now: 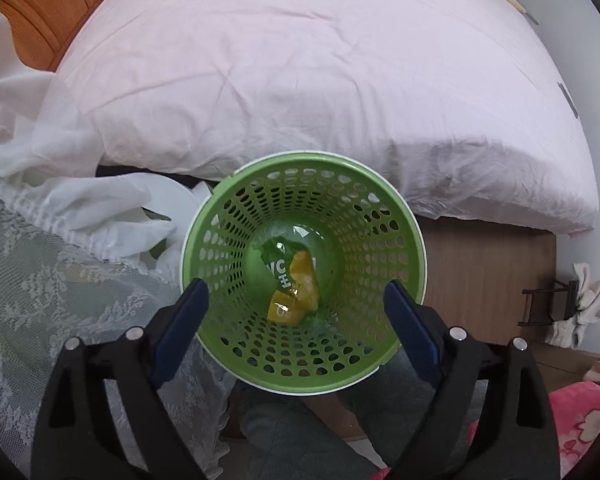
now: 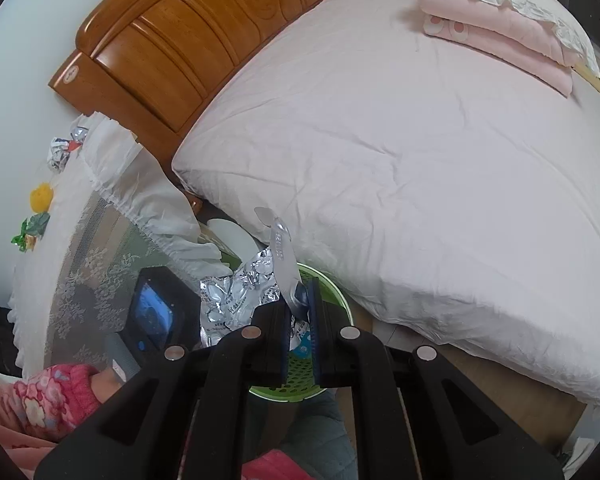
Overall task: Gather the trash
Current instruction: 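Drop the snack wrapper into the basket with the left tool while the right tool carries the foil over it, then release the crumpled foil into the basket with the right tool, then grasp the yellow minion wrapper with the left tool while the right tool grasps the tissue packet, then drop the minion wrapper into the basket with the left tool while the right tool carries the tissue packet, then release the green-white tissue packet into the basket with the right tool, then grasp the yellow sponge ball with the left tool while the right tool grasps the red wrapper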
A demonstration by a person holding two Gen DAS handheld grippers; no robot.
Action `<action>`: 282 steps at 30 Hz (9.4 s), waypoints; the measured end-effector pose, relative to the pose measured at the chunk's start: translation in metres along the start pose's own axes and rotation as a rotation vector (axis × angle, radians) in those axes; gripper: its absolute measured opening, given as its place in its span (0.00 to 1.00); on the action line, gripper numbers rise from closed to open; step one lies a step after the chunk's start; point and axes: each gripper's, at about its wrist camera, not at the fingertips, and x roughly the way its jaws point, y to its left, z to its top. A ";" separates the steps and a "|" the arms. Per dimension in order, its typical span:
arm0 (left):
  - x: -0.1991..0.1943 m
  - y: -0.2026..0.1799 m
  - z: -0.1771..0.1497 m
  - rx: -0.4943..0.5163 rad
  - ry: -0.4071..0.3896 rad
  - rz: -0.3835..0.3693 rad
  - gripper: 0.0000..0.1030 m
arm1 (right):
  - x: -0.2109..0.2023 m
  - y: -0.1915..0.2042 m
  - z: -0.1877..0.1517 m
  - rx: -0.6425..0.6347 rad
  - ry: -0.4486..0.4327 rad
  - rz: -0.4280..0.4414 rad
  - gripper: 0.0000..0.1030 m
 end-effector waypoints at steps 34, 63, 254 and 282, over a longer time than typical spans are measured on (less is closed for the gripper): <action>-0.219 0.069 -0.073 -0.228 -0.330 0.135 0.93 | 0.189 0.074 -0.071 -0.313 0.325 -0.028 0.83; -0.322 0.305 -0.168 -0.740 -0.507 0.438 0.93 | -0.004 0.272 0.078 -0.452 -0.136 0.163 0.98; -0.286 0.201 -0.111 -0.553 -0.459 0.233 0.92 | 0.030 0.198 0.025 -0.366 -0.004 0.133 0.98; -0.252 0.452 -0.101 -0.747 -0.413 0.378 0.93 | 0.107 0.370 0.092 -0.457 0.006 0.205 0.98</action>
